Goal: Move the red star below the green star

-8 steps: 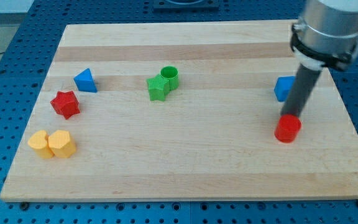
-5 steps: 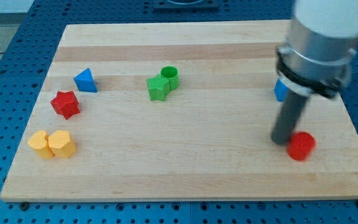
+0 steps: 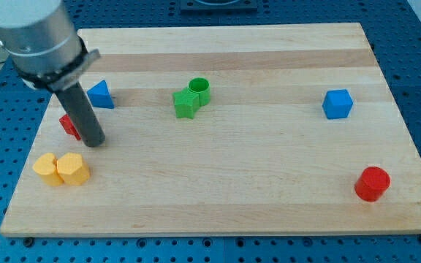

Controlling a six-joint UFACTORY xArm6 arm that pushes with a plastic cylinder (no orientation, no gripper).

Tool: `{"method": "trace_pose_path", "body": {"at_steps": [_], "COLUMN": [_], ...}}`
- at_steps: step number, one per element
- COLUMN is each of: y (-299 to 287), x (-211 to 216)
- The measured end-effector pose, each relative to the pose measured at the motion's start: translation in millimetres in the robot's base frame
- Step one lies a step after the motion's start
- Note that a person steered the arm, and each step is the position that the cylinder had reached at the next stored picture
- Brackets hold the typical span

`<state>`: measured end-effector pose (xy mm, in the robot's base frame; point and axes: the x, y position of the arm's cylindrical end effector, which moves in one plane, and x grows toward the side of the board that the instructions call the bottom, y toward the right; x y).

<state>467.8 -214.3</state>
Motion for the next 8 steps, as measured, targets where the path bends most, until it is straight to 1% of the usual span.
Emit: {"method": "trace_pose_path", "body": {"at_steps": [1, 2, 3, 4, 5, 6, 7, 8], "y": [-57, -77, -90, -87, -84, -53, 23, 73], "x": [-3, 0, -24, -69, -57, -37, -35, -9]}}
